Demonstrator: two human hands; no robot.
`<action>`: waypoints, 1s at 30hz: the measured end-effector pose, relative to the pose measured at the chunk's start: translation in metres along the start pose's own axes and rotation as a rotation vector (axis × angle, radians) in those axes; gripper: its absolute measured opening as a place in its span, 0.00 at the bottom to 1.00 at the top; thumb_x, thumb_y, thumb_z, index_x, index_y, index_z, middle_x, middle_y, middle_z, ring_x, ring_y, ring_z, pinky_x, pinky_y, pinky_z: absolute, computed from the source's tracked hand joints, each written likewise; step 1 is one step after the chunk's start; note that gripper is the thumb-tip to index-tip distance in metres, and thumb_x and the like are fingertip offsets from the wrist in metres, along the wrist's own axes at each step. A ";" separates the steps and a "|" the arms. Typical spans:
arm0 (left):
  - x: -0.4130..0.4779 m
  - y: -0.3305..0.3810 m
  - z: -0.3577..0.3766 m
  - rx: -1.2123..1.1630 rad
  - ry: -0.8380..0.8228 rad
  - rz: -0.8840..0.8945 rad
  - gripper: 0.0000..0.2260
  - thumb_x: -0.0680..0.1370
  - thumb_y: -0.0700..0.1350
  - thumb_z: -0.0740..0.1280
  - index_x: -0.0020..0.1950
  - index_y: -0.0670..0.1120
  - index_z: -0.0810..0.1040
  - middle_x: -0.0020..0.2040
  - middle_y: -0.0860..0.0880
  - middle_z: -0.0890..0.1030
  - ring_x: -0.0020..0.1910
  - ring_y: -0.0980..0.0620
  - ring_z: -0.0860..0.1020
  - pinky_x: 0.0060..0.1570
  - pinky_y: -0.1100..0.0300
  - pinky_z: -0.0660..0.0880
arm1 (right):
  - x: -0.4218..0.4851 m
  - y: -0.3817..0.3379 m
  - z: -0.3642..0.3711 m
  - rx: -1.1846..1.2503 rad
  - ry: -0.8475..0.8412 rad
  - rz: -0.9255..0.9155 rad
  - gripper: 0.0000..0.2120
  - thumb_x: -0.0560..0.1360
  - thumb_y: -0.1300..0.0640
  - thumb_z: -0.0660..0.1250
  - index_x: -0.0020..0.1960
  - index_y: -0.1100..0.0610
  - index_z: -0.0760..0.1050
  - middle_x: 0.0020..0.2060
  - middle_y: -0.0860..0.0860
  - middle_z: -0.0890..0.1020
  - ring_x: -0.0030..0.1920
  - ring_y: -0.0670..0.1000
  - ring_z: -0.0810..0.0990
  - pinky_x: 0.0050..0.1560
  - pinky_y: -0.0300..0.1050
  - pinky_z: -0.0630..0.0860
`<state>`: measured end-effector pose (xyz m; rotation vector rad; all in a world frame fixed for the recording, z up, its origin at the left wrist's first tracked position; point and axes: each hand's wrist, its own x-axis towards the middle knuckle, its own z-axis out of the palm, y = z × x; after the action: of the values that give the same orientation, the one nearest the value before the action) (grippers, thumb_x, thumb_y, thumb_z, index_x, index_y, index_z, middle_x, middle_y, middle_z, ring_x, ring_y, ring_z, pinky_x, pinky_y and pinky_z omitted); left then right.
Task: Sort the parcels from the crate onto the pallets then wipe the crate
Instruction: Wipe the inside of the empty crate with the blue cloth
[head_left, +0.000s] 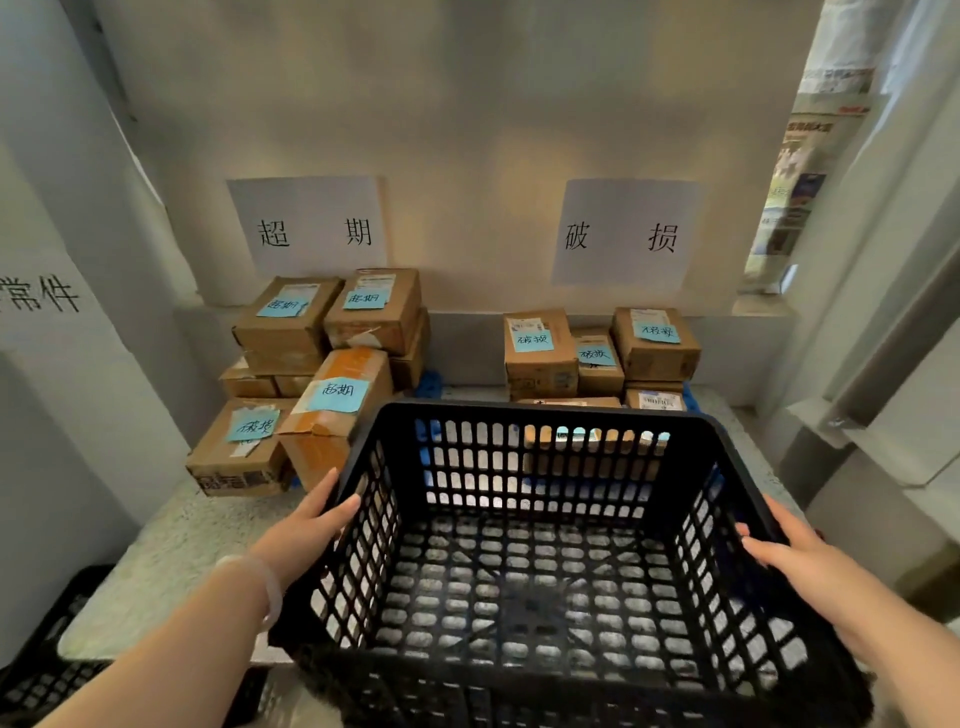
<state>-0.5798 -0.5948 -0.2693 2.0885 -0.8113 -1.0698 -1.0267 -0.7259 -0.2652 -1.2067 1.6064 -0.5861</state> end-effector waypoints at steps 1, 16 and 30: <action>0.003 -0.003 -0.003 -0.034 -0.005 -0.018 0.28 0.80 0.59 0.62 0.78 0.63 0.55 0.78 0.48 0.60 0.75 0.41 0.60 0.72 0.47 0.58 | -0.006 0.002 0.003 0.010 0.018 -0.015 0.33 0.81 0.59 0.64 0.79 0.45 0.52 0.71 0.50 0.69 0.51 0.49 0.72 0.43 0.43 0.68; -0.079 -0.091 -0.028 -0.286 -0.101 0.031 0.12 0.81 0.45 0.65 0.63 0.56 0.75 0.57 0.40 0.81 0.57 0.33 0.78 0.59 0.36 0.75 | -0.120 0.070 0.022 0.136 0.018 -0.063 0.28 0.80 0.60 0.65 0.74 0.39 0.63 0.63 0.48 0.76 0.55 0.46 0.74 0.57 0.50 0.68; -0.235 -0.259 -0.145 -0.266 0.167 0.081 0.40 0.57 0.66 0.79 0.63 0.81 0.64 0.67 0.53 0.76 0.65 0.47 0.76 0.68 0.44 0.69 | -0.209 0.058 0.127 -0.067 -0.305 -0.205 0.35 0.79 0.56 0.66 0.77 0.37 0.54 0.72 0.50 0.70 0.69 0.59 0.70 0.69 0.67 0.64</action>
<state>-0.5095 -0.2239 -0.2967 1.8753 -0.6296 -0.8929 -0.9358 -0.4923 -0.2724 -1.4470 1.2634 -0.4529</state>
